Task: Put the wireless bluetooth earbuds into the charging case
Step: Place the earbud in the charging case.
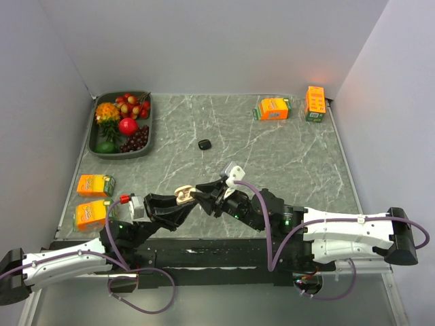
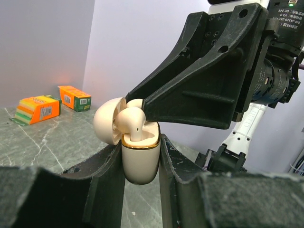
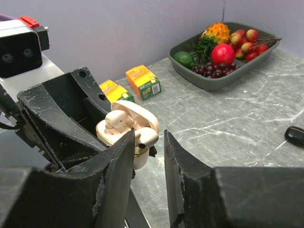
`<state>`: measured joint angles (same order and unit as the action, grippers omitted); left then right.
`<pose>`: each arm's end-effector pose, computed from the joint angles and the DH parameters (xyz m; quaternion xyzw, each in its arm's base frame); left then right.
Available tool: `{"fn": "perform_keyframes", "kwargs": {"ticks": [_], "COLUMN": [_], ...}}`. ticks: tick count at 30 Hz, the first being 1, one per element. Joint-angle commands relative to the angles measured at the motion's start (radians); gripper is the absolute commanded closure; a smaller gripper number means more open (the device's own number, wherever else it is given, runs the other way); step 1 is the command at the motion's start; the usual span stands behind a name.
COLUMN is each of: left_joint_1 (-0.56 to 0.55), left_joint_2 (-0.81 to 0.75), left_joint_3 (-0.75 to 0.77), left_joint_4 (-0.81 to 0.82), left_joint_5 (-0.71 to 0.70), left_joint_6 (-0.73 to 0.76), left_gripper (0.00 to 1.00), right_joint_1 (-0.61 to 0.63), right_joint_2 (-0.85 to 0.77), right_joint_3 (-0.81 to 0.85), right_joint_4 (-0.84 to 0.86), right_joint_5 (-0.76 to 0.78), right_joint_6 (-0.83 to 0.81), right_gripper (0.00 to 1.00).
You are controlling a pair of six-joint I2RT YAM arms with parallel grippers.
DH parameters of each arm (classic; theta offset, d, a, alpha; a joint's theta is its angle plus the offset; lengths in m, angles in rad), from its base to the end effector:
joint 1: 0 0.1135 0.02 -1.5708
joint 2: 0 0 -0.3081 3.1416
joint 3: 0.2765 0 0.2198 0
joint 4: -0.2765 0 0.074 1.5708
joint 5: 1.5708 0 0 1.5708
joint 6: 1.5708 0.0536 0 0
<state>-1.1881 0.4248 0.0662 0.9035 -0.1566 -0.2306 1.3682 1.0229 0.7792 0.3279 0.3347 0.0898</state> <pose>0.0327 -0.0589 0.2883 0.1649 0.4656 -0.5366 0.6841 0.0582 0.1957 0.3942 -0.2996 0.6087 0.3995 0.6165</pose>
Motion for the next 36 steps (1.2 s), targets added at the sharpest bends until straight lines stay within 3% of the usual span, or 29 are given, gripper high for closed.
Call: {"fn": "perform_keyframes", "kwargs": {"ticks": [1,4,8,16,19,20,23,24,25,27,34,36], "left_joint_1": [-0.004,-0.004,-0.005,-0.004,-0.004,-0.004,-0.005,-0.005,-0.004,-0.005,-0.005,-0.005], "left_joint_2": [-0.001,0.000,-0.003,0.005,0.008,0.006,0.003,0.002,0.002,-0.001,0.005,0.012], "left_joint_3": [0.041,0.041,0.038,0.037,0.038,0.038,0.040,0.040,0.040,0.040,0.029,0.024], "left_joint_4": [0.060,0.060,0.058,0.066,0.068,0.063,0.055,0.049,0.049,0.043,0.054,0.060], "left_joint_5": [0.003,0.003,0.000,-0.001,0.000,0.000,0.000,0.000,-0.003,-0.004,-0.055,-0.073], "left_joint_6": [-0.010,-0.010,-0.010,-0.006,-0.007,-0.006,-0.003,-0.003,0.000,0.001,0.042,0.060], "left_gripper": [0.99,0.99,0.99,0.99,0.99,0.99,0.99,0.99,0.99,0.99,0.99,0.99], "right_joint_1": [0.005,0.006,0.005,0.005,-0.007,-0.044,-0.069,-0.069,-0.073,-0.081,-0.171,-0.211], "right_joint_2": [-0.026,-0.029,-0.055,-0.087,-0.078,-0.069,-0.050,-0.056,-0.063,-0.054,-0.044,-0.040], "right_joint_3": [0.020,0.020,0.031,0.063,0.113,0.144,0.222,0.226,0.232,0.268,0.376,0.400], "right_joint_4": [0.005,0.011,0.005,-0.030,-0.108,-0.235,-0.323,-0.323,-0.323,-0.390,-0.608,-0.645], "right_joint_5": [-0.010,-0.019,-0.005,0.027,0.049,0.024,-0.068,-0.081,-0.101,-0.114,-0.178,-0.261], "right_joint_6": [-0.005,-0.007,-0.004,-0.002,0.063,0.136,0.200,0.208,0.217,0.243,0.411,0.451], "right_gripper": [0.65,0.67,0.59,0.54,0.51,0.50,0.47,0.42,0.24,0.19,0.28,0.30]}}
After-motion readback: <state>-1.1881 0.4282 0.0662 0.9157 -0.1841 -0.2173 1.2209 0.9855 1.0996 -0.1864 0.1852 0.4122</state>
